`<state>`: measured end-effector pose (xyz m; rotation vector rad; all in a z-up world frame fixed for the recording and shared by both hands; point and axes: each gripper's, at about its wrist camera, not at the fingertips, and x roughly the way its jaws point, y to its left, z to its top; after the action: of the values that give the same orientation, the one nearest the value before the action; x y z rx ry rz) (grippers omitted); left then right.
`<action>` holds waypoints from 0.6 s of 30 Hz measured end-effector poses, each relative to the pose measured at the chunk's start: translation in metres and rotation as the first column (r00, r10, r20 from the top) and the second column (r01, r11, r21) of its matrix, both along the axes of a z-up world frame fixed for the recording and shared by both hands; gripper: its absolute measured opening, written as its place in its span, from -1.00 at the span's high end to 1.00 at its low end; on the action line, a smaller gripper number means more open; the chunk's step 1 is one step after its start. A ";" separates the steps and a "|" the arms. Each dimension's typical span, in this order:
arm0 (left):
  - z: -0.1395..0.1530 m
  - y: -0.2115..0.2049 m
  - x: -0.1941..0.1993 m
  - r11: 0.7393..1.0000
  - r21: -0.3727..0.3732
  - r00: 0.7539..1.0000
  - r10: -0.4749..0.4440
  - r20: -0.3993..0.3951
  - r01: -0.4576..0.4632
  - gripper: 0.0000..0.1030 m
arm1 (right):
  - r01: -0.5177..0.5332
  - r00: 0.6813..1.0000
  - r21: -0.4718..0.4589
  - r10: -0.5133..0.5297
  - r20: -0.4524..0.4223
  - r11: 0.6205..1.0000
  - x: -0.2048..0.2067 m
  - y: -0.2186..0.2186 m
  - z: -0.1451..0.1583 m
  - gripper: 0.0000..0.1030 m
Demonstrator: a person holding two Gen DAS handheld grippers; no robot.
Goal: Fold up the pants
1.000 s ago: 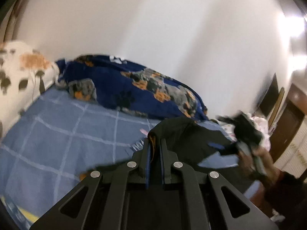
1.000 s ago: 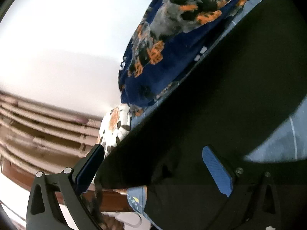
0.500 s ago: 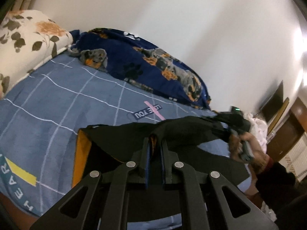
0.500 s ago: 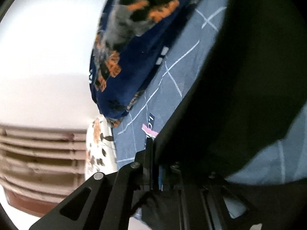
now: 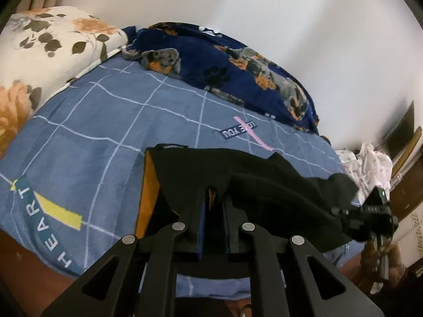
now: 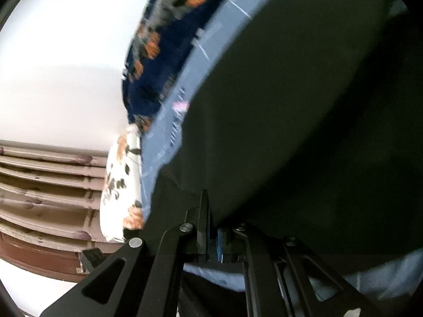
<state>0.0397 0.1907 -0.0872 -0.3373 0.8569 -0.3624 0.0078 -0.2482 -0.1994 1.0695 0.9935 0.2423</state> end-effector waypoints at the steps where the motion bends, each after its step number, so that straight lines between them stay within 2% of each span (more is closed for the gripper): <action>1: -0.001 0.002 -0.001 1.000 0.001 1.000 0.006 -0.005 -0.006 0.77 | -0.004 1.000 0.004 0.004 -0.015 1.000 -0.004 0.003 -0.006 0.89; 7: -0.011 0.007 -0.008 0.999 0.037 1.000 0.020 -0.019 -0.019 0.75 | -0.020 0.997 0.035 0.023 -0.079 0.999 -0.016 0.019 -0.035 0.89; 18: -0.027 0.016 -0.021 0.994 0.095 0.995 0.058 -0.077 -0.051 0.66 | -0.051 0.994 0.023 0.053 -0.099 0.998 -0.020 0.027 -0.045 0.89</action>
<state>0.0182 0.2063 -0.1138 -0.2893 0.9380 -0.2587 -0.0127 -0.2211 -0.2448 1.0836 1.1115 0.2439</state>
